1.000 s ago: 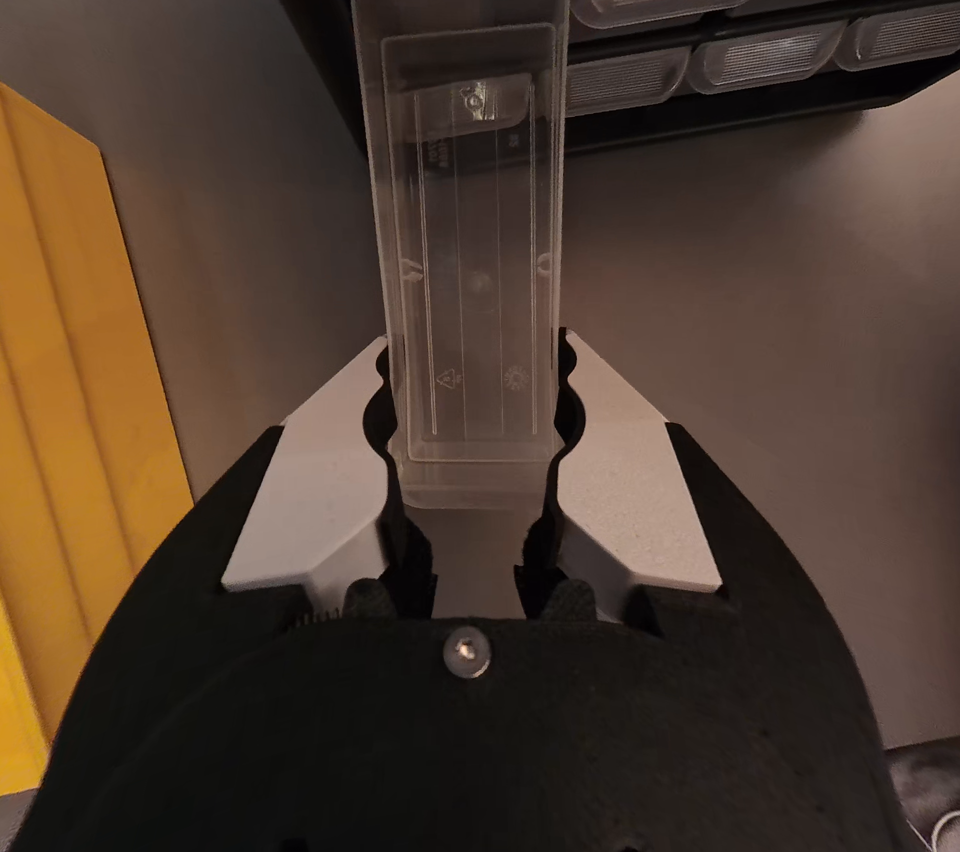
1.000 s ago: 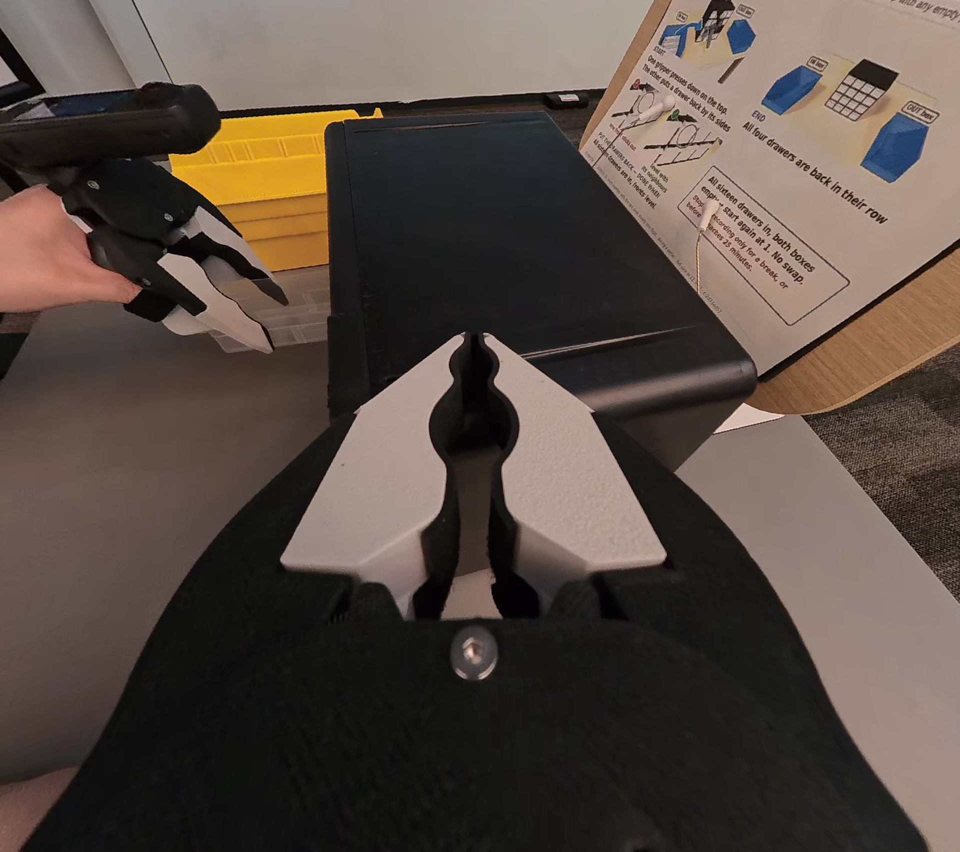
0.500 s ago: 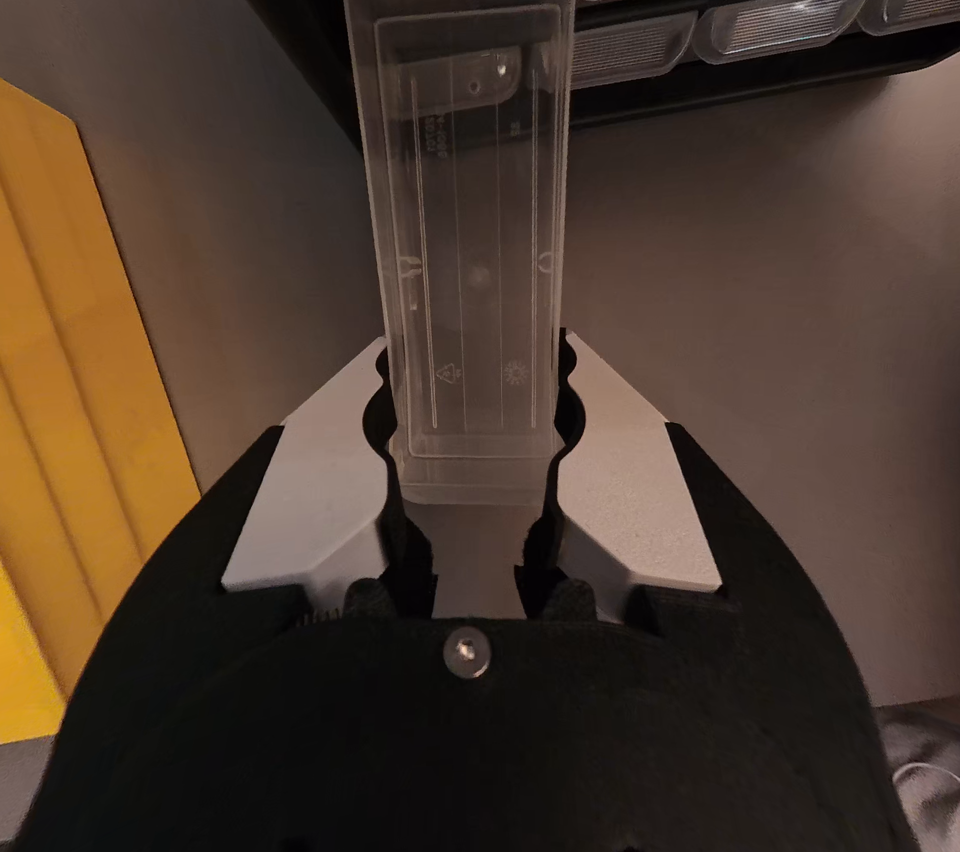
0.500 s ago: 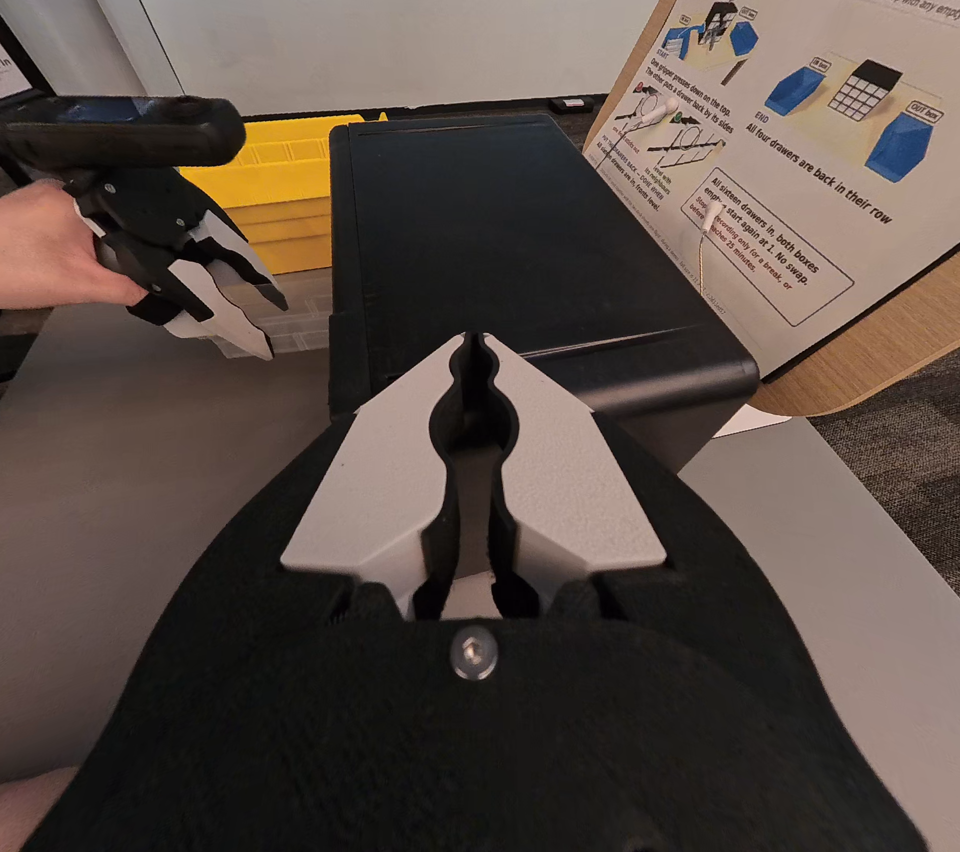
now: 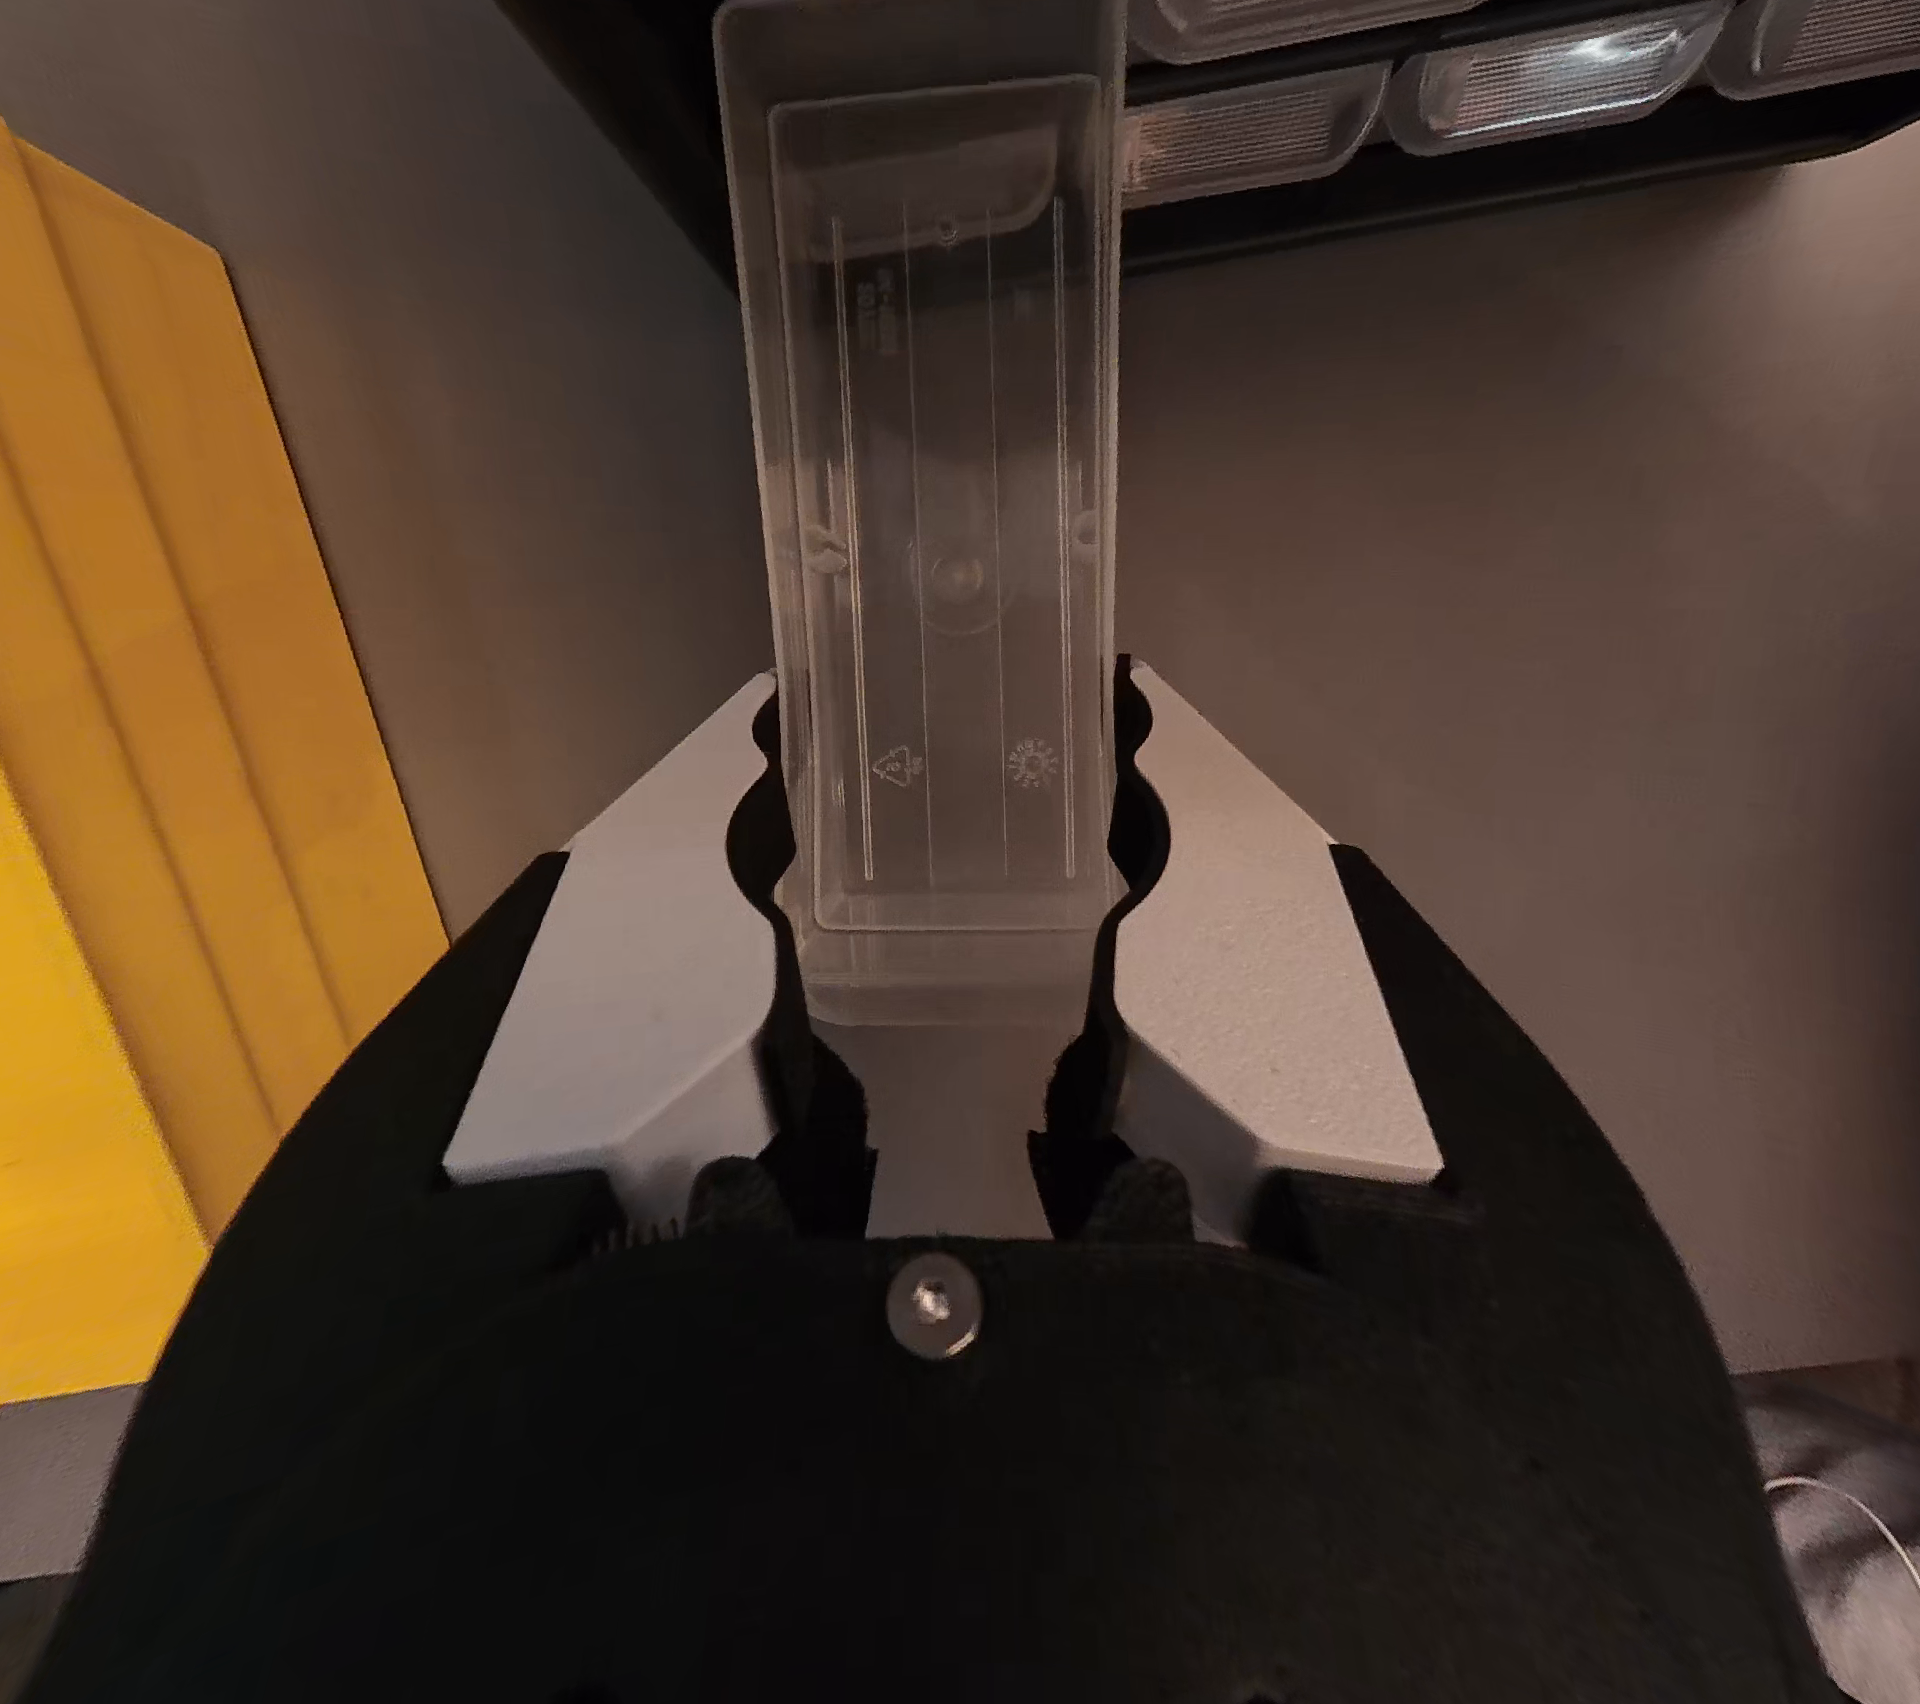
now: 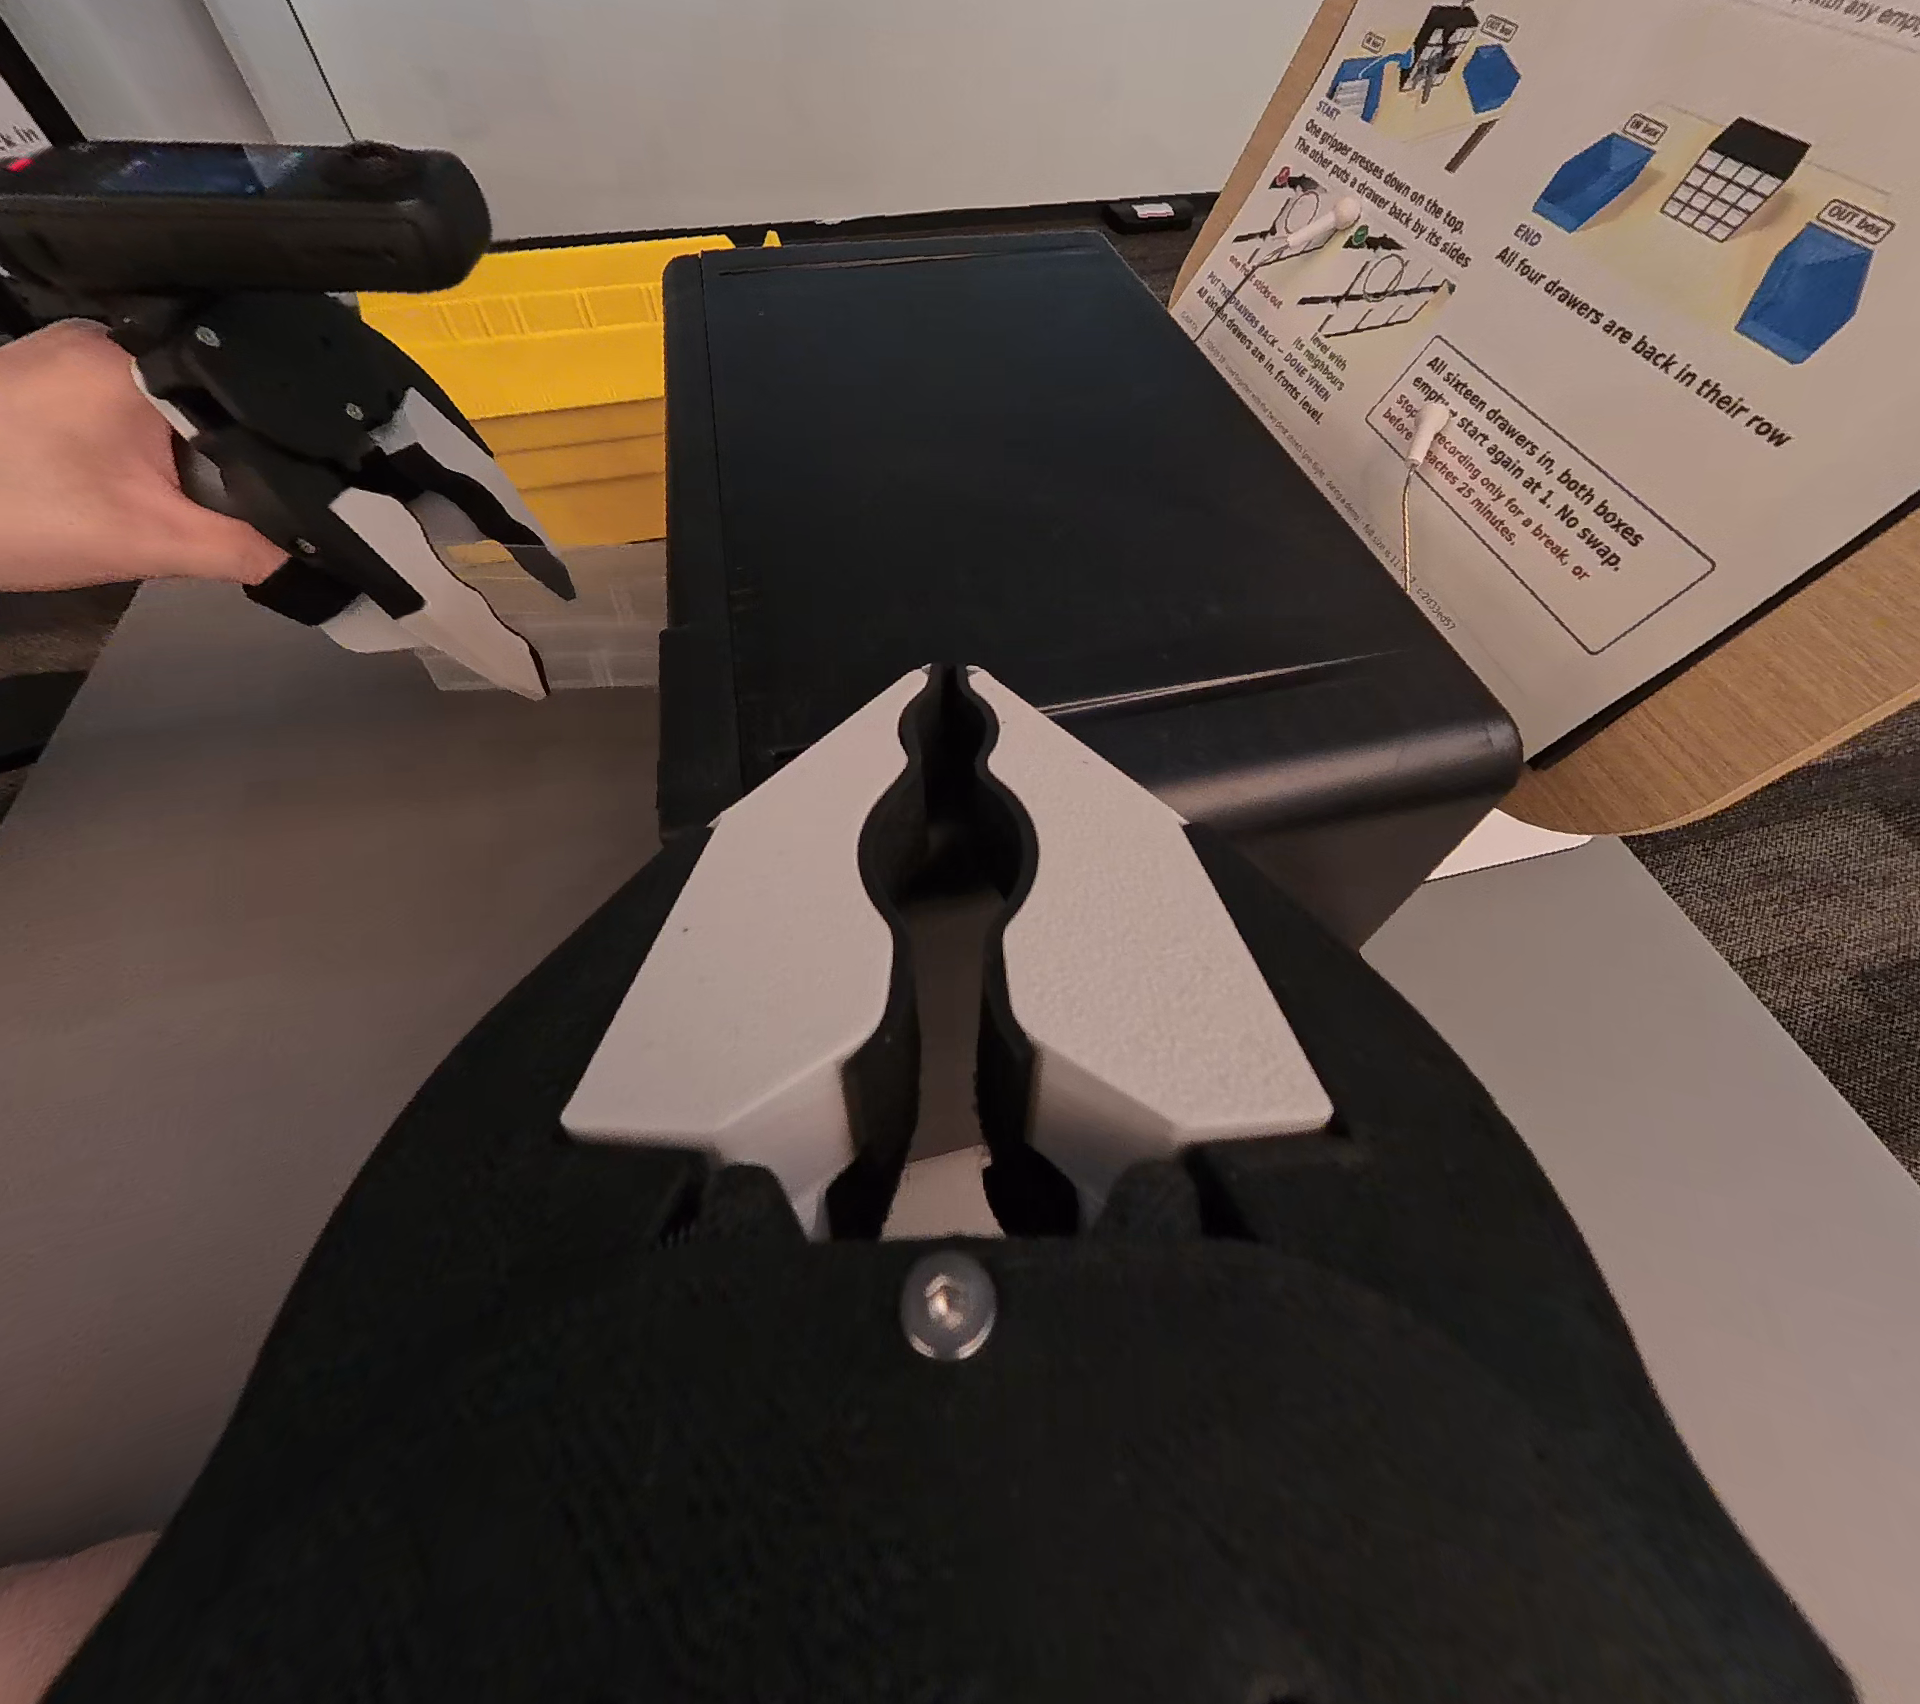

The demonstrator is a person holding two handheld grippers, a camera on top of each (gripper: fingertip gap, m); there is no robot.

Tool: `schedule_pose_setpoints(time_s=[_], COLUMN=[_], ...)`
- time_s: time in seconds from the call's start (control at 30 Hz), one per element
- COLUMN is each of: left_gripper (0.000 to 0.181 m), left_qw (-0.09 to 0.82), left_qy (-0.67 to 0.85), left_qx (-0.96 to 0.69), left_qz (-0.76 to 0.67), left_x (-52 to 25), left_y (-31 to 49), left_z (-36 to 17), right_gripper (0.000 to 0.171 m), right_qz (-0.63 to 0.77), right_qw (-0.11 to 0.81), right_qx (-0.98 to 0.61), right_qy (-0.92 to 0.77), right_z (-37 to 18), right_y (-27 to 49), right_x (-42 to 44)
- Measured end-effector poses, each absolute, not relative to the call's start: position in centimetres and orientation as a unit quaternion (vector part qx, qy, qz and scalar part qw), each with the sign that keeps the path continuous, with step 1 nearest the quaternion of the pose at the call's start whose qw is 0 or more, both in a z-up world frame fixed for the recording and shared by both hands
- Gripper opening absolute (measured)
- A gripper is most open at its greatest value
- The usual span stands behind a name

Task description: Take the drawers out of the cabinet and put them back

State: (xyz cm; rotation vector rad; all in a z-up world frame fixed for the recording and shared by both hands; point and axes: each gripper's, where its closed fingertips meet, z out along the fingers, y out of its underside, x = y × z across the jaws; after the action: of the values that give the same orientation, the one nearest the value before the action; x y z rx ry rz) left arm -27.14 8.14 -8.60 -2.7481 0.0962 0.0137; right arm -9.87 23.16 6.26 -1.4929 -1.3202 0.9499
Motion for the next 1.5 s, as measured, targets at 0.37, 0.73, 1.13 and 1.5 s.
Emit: schedule_pose_setpoints(time_s=[0.37, 0.73, 1.13, 1.5], left_gripper=[0.06, 0.06, 0.064, 0.079], left_qw=[0.189, 0.204, 0.263, 0.418], left_qy=[0.027, 0.017, 0.028, 0.11], left_qx=[-0.982, -0.979, -0.964, -0.902], left_qz=[0.011, 0.006, 0.013, 0.014], left_x=[-27.6, -27.5, -27.3, -26.9], left_y=[8.4, 9.6, 13.8, 12.6], left_z=[-8.2, -8.0, -8.8, -4.8], right_gripper=[0.0, 0.0, 0.0, 0.0], right_qz=[0.389, 0.391, 0.396, 0.391], right_qw=[0.448, 0.448, 0.447, 0.447], right_qx=[-0.604, -0.604, -0.602, -0.605], right_qy=[-0.532, -0.531, -0.53, -0.531], right_z=[6.2, 6.3, 6.2, 6.2], right_y=[23.2, 23.1, 23.1, 23.1], right_x=[-9.9, -9.9, -9.9, -9.9])
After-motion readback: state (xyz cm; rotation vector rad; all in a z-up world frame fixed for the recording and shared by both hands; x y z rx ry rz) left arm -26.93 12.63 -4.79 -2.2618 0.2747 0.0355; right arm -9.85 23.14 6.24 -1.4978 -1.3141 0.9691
